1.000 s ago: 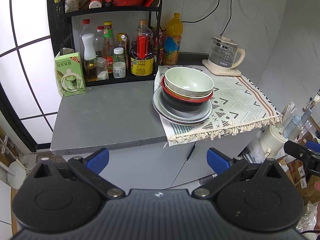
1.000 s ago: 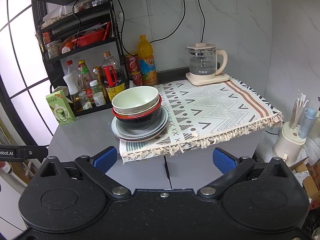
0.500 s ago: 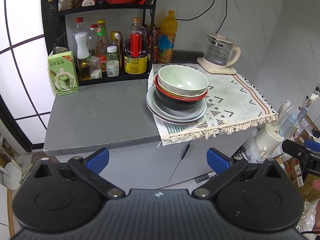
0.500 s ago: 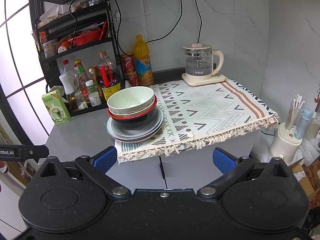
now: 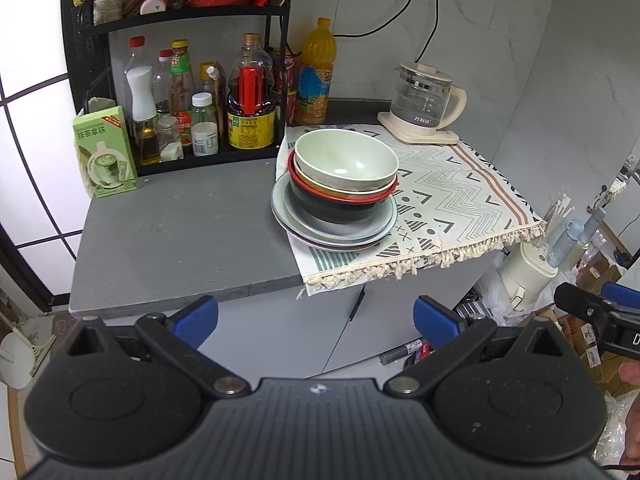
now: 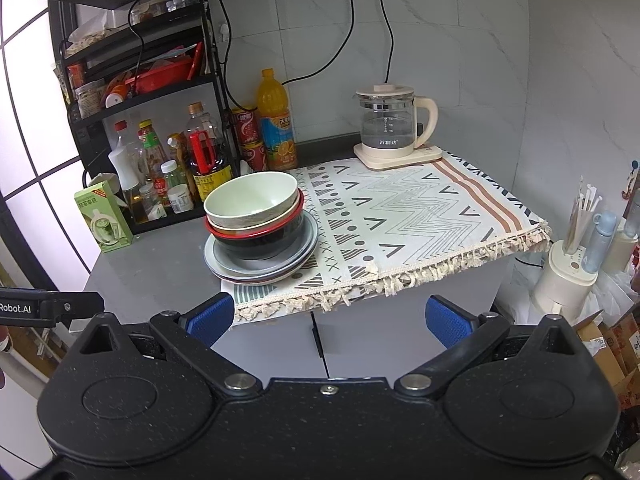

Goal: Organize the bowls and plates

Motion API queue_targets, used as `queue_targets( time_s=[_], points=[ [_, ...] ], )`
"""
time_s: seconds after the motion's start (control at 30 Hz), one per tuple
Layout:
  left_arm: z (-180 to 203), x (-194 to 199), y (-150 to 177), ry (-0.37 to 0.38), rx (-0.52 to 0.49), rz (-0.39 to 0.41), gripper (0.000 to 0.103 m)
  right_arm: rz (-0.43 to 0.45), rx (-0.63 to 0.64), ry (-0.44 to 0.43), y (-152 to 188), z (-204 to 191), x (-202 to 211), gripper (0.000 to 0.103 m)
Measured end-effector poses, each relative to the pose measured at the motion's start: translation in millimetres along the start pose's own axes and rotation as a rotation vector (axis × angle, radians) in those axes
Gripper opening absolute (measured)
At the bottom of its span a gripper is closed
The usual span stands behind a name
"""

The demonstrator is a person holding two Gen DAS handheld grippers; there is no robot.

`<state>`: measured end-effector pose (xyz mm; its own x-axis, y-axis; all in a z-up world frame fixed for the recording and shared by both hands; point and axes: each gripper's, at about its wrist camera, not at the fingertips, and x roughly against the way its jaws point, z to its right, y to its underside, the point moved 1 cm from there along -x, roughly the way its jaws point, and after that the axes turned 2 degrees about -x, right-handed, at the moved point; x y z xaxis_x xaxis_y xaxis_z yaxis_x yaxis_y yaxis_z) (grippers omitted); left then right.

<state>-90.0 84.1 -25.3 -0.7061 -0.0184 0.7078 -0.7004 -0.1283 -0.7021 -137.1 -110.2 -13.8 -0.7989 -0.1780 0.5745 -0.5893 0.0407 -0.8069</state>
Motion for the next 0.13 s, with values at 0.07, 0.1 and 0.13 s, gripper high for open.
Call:
queue_targets(
  time_s=[0.07,0.1,0.13],
  points=[
    [1.2,-2.6,-1.4,0.003,0.003,-0.001,0.103,-0.006,-0.005,0.004,-0.5,1.8,-1.7,0.103],
    [1.7,-4.0,-2.5,0.004,0.004,-0.001,0.103,-0.009,-0.005,0.006,-0.7,2.5,-2.6,0.103],
    [2.0,-5.3,-3.1,0.004,0.006,-0.002,0.103,-0.011,-0.005,0.009,-1.0,3.3,-3.2,0.103]
  ],
)
